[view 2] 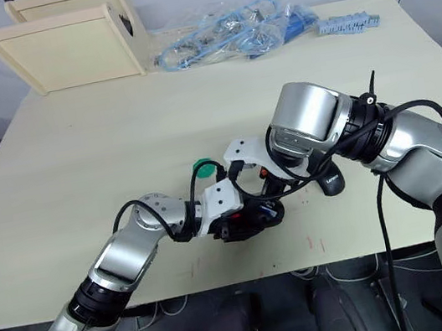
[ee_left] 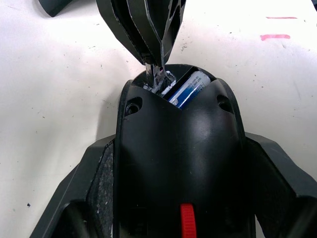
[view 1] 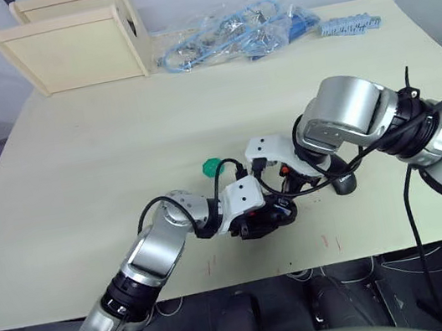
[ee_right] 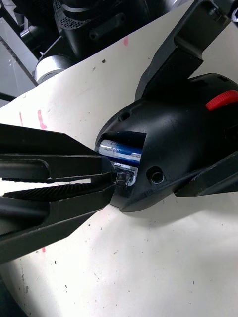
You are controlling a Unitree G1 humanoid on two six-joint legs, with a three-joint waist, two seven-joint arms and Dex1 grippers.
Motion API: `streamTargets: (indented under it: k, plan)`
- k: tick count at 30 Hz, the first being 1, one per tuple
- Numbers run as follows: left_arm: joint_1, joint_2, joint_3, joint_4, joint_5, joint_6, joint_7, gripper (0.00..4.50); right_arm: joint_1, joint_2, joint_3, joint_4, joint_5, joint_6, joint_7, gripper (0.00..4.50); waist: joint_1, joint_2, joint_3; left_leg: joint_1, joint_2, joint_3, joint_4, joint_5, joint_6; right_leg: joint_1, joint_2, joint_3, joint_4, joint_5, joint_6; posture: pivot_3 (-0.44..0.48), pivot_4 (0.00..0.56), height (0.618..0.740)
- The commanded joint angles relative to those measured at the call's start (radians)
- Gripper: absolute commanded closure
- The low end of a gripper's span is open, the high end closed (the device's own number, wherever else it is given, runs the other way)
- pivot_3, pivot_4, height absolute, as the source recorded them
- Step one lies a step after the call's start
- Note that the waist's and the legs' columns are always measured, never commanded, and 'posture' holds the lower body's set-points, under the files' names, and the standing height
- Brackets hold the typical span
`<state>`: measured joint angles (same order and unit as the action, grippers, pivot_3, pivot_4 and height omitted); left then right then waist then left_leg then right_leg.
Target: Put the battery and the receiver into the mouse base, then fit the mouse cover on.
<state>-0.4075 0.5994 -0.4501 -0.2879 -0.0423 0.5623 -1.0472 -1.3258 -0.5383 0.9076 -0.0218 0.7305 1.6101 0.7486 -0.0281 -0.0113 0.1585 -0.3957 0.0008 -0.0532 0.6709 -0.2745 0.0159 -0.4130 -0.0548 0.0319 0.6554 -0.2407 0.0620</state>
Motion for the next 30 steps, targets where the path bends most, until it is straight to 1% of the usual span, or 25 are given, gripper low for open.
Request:
streamTargets:
  k: [1, 15, 20, 30]
  plan:
    - [0.022, -0.007, -0.042, 0.013, 0.008, 0.010, 0.002, 1.54, 0.002, 0.000, -0.006, -0.017, 0.009, 0.004, 0.010, 4.50, 0.000, 0.000, 0.000, 0.000, 0.000, 0.000, 0.000, 0.000, 0.000, 0.000, 0.000, 0.000, 0.000, 0.000, 0.000, 0.000, 0.150, 0.740]
    - [0.018, -0.009, -0.041, 0.022, 0.009, 0.006, 0.002, 1.54, 0.008, 0.002, -0.011, -0.018, 0.014, 0.004, 0.006, 4.50, 0.001, 0.000, 0.000, 0.000, 0.000, 0.000, 0.000, 0.000, 0.000, 0.000, 0.000, 0.000, 0.000, 0.000, 0.000, 0.000, 0.150, 0.740]
    - [0.018, -0.010, -0.042, 0.020, 0.009, 0.006, 0.003, 1.54, 0.017, -0.002, 0.011, -0.016, -0.017, 0.004, -0.007, 4.50, 0.000, 0.000, 0.000, 0.000, 0.000, 0.000, 0.000, 0.000, 0.000, 0.000, 0.000, 0.000, 0.000, 0.000, 0.000, 0.000, 0.150, 0.740]
    - [0.016, -0.016, -0.043, 0.022, 0.011, 0.007, 0.007, 1.54, 0.015, 0.005, 0.012, -0.004, -0.030, 0.004, -0.008, 4.50, 0.002, 0.000, 0.000, 0.000, 0.000, 0.000, 0.000, 0.000, 0.000, 0.000, 0.000, 0.000, 0.000, 0.000, 0.000, 0.000, 0.150, 0.740]
